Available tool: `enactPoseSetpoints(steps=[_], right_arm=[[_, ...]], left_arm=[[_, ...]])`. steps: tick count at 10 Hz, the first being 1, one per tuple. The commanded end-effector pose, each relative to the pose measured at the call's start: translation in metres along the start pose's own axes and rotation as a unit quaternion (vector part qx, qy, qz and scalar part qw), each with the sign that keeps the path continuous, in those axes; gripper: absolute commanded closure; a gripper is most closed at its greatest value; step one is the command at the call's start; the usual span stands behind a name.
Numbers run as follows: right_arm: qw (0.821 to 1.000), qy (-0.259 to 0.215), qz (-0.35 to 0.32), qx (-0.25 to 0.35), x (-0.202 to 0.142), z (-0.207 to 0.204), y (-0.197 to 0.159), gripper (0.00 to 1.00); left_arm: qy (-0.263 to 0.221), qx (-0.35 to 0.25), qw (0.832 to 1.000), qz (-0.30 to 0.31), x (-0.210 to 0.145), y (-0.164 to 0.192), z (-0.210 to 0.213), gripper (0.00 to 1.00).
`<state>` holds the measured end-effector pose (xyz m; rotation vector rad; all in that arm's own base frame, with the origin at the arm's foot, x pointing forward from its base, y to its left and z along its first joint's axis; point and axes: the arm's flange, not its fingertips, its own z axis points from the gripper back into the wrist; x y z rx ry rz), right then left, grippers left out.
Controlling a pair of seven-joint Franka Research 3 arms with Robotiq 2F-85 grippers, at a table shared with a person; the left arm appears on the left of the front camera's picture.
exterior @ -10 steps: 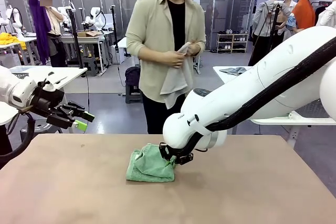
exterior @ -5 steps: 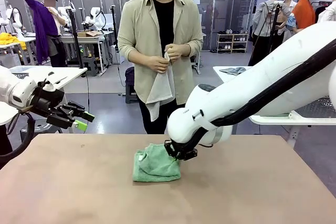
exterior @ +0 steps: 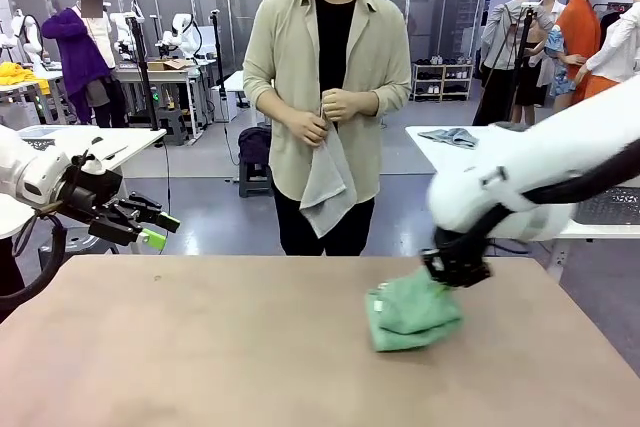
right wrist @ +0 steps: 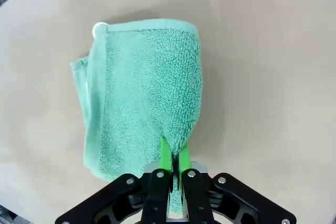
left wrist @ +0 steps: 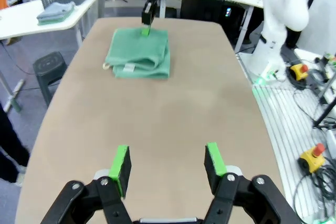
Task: Fold the towels and place them in the basket.
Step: Place the folded Towel with hook on the right side of the table.
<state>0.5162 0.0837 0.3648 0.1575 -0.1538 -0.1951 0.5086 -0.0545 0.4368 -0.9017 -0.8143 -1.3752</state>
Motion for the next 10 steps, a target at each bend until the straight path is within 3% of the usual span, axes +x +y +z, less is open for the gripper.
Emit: enactPoseSetpoints(steps=[1,4,7,8,10], right_arm=[[0.999,-0.012,0.012,-0.043,0.001,0.016,-0.049,1.0],[0.995,-0.045,0.007,-0.085,0.028,0.014,-0.115,1.0],[0.994,-0.065,-0.004,-0.088,0.052,0.009,-0.141,1.0],[0.993,-0.071,0.003,-0.094,0.057,0.011,-0.143,0.85],[0.993,-0.069,0.01,-0.095,0.06,0.012,-0.142,0.65]], left_arm=[[-0.001,0.001,1.0,-0.002,0.002,-0.002,0.001,0.28],[-0.001,0.001,1.0,-0.002,0.002,-0.002,0.001,0.28],[-0.001,0.001,1.0,-0.002,0.002,-0.002,0.001,0.28],[-0.001,0.001,1.0,-0.002,0.002,-0.002,0.001,0.28],[-0.001,0.001,1.0,-0.002,0.002,-0.002,0.001,0.28]])
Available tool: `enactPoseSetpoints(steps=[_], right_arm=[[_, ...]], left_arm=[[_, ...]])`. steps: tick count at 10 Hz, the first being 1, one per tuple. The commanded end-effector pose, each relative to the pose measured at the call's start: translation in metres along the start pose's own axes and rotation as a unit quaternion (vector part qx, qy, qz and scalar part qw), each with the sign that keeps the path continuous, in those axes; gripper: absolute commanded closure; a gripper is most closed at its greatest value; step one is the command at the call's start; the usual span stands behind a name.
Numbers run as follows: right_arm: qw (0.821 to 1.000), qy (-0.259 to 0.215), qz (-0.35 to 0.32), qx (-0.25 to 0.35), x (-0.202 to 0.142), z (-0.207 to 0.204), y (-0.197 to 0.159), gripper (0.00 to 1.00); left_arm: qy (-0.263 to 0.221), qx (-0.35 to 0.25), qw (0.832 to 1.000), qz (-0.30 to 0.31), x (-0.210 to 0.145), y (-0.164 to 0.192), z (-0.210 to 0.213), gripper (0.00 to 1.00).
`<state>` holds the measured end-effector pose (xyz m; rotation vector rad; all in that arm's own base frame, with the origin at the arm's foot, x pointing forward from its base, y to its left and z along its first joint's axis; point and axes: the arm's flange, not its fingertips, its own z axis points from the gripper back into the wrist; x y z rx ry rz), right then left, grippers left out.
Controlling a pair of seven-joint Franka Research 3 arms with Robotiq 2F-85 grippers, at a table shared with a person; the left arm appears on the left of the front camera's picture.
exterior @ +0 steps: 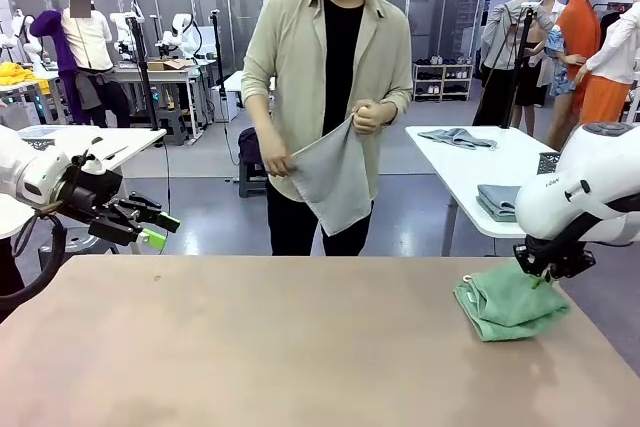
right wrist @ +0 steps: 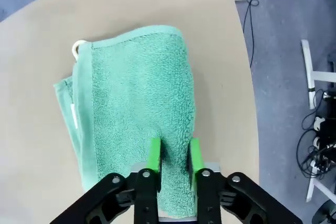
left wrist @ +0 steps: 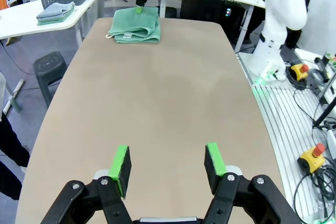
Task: Fold the towels and place them in the basket.
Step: Place the folded Towel with hook on the right side of the table.
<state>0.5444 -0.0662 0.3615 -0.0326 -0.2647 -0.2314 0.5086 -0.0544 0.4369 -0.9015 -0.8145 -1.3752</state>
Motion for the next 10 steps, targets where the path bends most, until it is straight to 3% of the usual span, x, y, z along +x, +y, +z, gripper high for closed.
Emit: enactPoseSetpoints(steps=[1,4,7,8,10], right_arm=[[1.0,-0.001,0.021,-0.005,0.002,0.0,-0.001,0.54],[0.999,0.003,0.044,0.013,-0.004,0.028,0.001,0.25],[0.997,0.01,0.065,0.047,-0.043,0.153,0.036,0.25],[0.996,0.018,0.074,0.045,-0.068,0.207,0.057,0.25],[0.994,0.036,0.083,0.056,-0.113,0.276,0.091,0.25]], left_arm=[[-0.001,0.001,1.0,-0.002,0.002,-0.002,0.001,0.28],[-0.001,0.001,1.0,-0.002,0.002,-0.002,0.001,0.28],[-0.001,0.001,1.0,-0.002,0.002,-0.002,0.001,0.28],[-0.001,0.001,1.0,-0.002,0.002,-0.002,0.001,0.28],[-0.001,0.001,1.0,-0.002,0.002,-0.002,0.001,0.28]])
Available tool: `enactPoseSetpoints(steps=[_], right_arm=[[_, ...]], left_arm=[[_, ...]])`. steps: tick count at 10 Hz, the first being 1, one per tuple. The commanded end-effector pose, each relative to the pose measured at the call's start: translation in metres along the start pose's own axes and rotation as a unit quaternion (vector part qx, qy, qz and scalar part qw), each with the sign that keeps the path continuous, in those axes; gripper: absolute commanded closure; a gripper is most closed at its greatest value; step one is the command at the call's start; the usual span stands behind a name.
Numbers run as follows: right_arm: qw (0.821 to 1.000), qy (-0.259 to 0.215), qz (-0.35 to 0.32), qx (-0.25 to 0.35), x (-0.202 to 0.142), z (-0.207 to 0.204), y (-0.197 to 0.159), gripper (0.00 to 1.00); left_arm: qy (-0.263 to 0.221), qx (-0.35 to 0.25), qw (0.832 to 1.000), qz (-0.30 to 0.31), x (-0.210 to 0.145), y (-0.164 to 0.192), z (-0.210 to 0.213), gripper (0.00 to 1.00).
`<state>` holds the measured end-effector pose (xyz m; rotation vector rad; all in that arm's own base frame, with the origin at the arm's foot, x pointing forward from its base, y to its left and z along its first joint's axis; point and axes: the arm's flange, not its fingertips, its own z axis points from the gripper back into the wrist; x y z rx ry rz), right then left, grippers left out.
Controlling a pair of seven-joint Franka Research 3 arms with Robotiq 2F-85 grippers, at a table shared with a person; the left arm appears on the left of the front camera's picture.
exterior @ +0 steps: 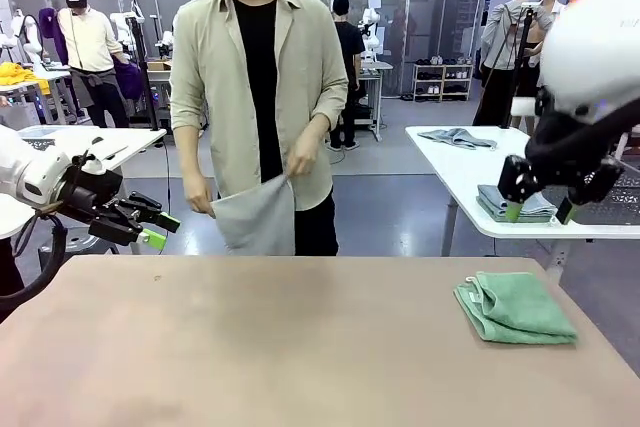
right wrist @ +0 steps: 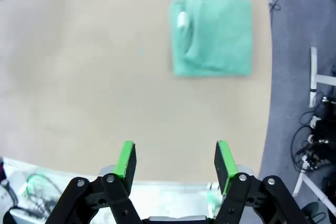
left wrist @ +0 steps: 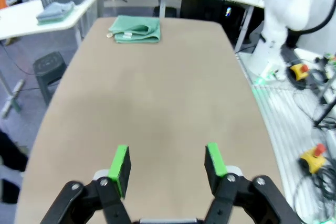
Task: Fold the towels and place them in the basket.
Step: Place the folded Towel with hook on the right side of the table, then when a person lays out a Towel with hook on the table, fold it in half twice.
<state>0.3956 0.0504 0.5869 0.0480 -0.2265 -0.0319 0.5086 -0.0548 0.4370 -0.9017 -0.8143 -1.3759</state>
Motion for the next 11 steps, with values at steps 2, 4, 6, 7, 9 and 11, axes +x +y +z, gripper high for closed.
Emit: enactPoseSetpoints(steps=[2,4,6,7,9,11], right_arm=[[1.0,0.017,0.016,0.02,-0.035,0.042,0.043,0.25],[0.999,0.019,0.031,0.029,-0.043,0.041,0.052,0.25],[0.999,0.014,0.031,0.019,-0.05,0.056,0.051,0.25],[0.999,0.014,0.031,0.019,-0.05,0.056,0.051,0.25],[0.999,0.014,0.031,0.019,-0.05,0.056,0.051,0.25],[0.999,0.014,0.031,0.019,-0.05,0.056,0.051,0.25]], left_arm=[[-0.001,0.001,1.0,-0.002,0.001,-0.002,0.001,0.28],[-0.001,0.001,1.0,-0.002,0.001,-0.002,0.001,0.28],[-0.001,0.001,1.0,-0.002,0.001,-0.002,0.001,0.28],[-0.001,0.001,1.0,-0.002,0.001,-0.002,0.001,0.28],[-0.001,0.001,1.0,-0.002,0.001,-0.002,0.001,0.28],[-0.001,0.001,1.0,-0.002,0.001,-0.002,0.001,0.28]])
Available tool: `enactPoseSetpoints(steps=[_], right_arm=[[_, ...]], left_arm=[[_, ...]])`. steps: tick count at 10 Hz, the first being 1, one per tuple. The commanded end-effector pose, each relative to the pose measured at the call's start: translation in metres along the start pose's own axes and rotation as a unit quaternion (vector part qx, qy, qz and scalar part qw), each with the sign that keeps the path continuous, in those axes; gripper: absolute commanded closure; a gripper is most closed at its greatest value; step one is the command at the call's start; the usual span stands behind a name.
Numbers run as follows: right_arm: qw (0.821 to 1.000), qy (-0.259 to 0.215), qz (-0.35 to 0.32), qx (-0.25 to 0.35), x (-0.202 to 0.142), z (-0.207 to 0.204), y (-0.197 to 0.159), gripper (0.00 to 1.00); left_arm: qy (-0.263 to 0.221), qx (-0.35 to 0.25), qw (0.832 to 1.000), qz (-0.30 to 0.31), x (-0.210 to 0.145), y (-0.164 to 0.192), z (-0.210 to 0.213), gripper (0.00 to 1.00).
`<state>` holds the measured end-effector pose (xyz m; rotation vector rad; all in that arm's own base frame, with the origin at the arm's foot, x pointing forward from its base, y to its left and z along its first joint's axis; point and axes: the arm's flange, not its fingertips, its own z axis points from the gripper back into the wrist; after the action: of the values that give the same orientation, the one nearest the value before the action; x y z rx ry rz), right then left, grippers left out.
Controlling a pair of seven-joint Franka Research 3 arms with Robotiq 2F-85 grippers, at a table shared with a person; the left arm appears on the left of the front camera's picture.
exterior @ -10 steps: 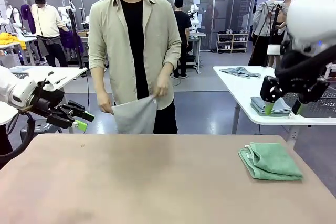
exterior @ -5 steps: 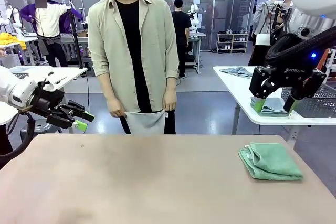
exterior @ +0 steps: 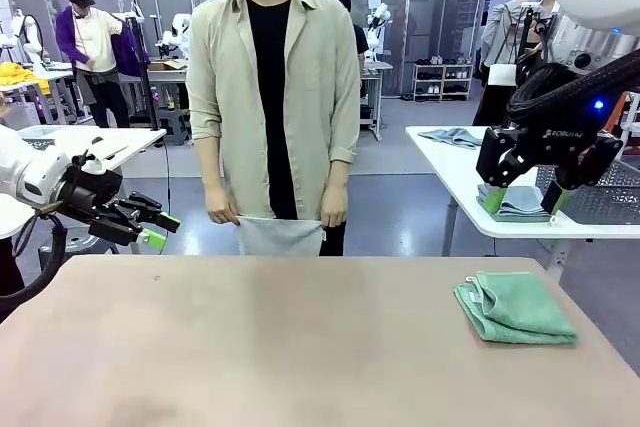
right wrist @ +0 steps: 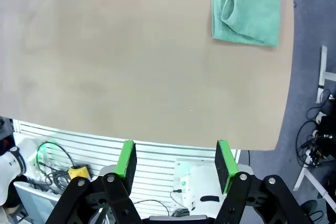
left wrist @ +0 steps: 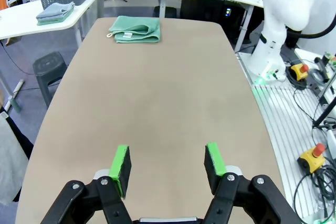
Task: Fold the towels and place them in the basket.
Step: When a person lays out a Towel with hook on the table, fold it in half twice.
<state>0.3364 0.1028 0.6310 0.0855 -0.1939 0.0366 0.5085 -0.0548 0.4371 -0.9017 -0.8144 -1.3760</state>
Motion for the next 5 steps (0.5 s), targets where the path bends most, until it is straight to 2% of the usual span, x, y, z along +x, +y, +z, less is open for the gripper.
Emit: enactPoseSetpoints(steps=[1,5], right_arm=[[1.0,-0.003,-0.001,-0.003,-0.0001,0.0019,-0.0017,0.25],[1.0,-0.003,-0.001,-0.003,-0.0001,0.0019,-0.0017,0.25]], left_arm=[[-0.001,0.001,1.0,-0.002,0.0014,-0.0015,0.0013,0.28],[-0.001,0.001,1.0,-0.002,0.0014,-0.0015,0.0013,0.28]])
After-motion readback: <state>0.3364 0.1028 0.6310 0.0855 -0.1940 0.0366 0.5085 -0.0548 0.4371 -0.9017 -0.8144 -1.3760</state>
